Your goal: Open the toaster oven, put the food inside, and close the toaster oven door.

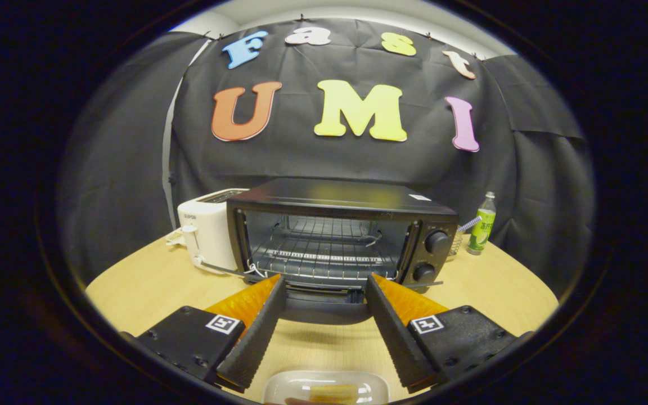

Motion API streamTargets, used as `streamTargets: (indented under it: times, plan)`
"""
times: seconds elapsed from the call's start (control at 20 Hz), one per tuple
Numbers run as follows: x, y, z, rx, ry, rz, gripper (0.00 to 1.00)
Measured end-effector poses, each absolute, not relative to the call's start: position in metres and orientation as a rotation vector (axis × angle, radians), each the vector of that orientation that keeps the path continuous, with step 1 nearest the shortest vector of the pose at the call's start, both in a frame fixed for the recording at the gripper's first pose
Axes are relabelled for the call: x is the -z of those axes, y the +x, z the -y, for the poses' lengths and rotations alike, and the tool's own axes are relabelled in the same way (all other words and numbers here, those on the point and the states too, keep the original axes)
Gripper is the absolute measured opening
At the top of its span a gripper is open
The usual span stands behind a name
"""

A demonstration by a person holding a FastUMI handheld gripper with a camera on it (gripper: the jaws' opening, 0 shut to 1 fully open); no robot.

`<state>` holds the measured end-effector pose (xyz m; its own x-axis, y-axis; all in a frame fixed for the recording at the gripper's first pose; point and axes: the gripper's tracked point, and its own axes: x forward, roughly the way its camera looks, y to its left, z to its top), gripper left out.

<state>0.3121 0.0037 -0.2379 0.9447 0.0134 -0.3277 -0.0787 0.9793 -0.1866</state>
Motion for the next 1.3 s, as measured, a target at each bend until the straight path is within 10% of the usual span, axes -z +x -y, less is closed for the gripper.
streamTargets:
  times: [1.3]
  plan:
    - [0.249,0.238,0.010,-0.054,-0.129,-0.575,0.95]
